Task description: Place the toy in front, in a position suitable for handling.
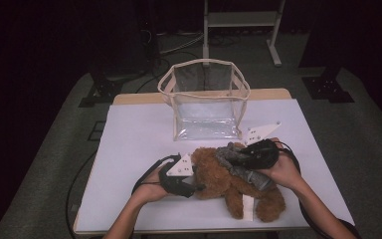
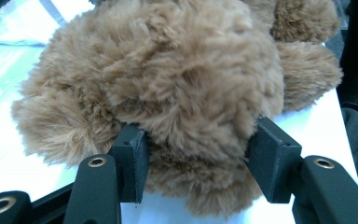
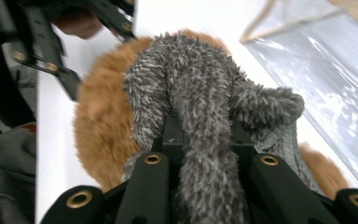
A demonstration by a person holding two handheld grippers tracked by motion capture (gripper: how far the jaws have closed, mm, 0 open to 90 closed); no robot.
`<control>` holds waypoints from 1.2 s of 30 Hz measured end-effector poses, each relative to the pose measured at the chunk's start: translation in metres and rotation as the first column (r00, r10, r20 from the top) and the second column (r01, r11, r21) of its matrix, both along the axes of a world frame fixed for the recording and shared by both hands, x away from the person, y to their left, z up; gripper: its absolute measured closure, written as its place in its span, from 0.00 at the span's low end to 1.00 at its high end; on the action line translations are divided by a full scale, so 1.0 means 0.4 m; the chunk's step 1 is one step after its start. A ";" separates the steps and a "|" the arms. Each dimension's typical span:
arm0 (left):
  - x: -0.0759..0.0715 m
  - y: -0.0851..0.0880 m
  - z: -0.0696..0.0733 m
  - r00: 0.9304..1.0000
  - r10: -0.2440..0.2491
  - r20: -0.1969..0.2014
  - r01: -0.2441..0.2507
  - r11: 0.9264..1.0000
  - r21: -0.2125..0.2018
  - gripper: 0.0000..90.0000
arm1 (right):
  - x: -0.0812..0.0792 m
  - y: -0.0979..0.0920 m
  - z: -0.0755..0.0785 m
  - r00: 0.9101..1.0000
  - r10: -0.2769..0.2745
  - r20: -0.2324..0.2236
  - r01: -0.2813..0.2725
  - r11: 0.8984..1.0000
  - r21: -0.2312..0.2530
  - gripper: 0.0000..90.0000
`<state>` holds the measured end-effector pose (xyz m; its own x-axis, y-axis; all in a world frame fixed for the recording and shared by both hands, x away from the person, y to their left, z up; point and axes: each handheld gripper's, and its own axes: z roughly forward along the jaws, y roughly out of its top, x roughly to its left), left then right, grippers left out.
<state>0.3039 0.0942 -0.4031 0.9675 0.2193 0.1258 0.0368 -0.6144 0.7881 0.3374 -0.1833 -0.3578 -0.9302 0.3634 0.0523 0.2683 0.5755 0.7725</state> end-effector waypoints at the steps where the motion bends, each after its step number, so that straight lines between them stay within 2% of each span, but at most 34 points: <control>1: 0.000 0.001 0.001 1.000 -0.001 0.007 0.001 1.000 0.005 0.50 | -0.001 0.013 0.008 1.000 0.013 0.001 -0.013 1.000 -0.002 0.83; 4: -0.002 0.000 0.000 1.000 0.001 0.010 -0.001 1.000 0.002 0.50 | 0.005 0.045 0.025 0.999 0.042 0.001 -0.042 0.999 -0.001 0.83; 8: -0.007 -0.004 0.003 1.000 -0.016 0.014 0.016 1.000 -0.001 0.50 | 0.022 0.097 0.038 0.996 0.084 -0.021 -0.084 0.996 0.000 0.83; 10: -0.010 -0.009 0.004 0.999 -0.030 0.018 0.030 1.000 0.001 0.50 | 0.030 0.123 0.036 0.994 0.107 -0.026 -0.106 0.994 0.002 0.83; 13: -0.007 -0.006 -0.002 1.000 -0.022 0.015 0.022 1.000 0.016 0.50 | 0.044 0.165 0.023 0.991 0.126 -0.039 -0.126 0.992 -0.010 0.83; 15: -0.003 0.004 -0.006 1.000 -0.013 0.009 0.013 1.000 0.000 0.49 | 0.048 0.172 0.020 0.991 0.121 -0.048 -0.121 0.993 -0.009 0.83; 19: 0.000 0.006 -0.006 1.000 -0.004 0.012 0.004 1.000 -0.001 0.47 | 0.027 0.134 0.031 0.994 0.097 -0.044 -0.096 0.995 0.010 0.83; 25: 0.007 0.007 -0.004 1.000 0.016 0.012 -0.016 1.000 -0.003 0.46 | -0.072 0.042 0.030 0.999 0.044 -0.016 -0.044 0.999 0.006 0.82; 29: 0.010 0.009 -0.004 1.000 0.022 0.018 -0.022 1.000 -0.006 0.44 | -0.117 -0.001 0.005 1.000 0.010 -0.003 -0.010 1.000 -0.004 0.82; 31: 0.012 0.008 -0.004 1.000 0.021 0.012 -0.021 1.000 -0.010 0.43 | -0.126 -0.010 -0.006 1.000 -0.009 0.015 0.009 1.000 -0.017 0.82; 32: 0.013 0.007 -0.004 1.000 0.021 0.011 -0.021 1.000 -0.008 0.43 | -0.124 -0.013 -0.012 1.000 -0.013 0.024 0.014 1.000 -0.007 0.82; 36: 0.014 0.008 -0.010 1.000 0.031 0.004 -0.031 1.000 0.000 0.41 | -0.092 -0.007 -0.014 0.999 -0.025 0.039 0.026 1.000 -0.015 0.82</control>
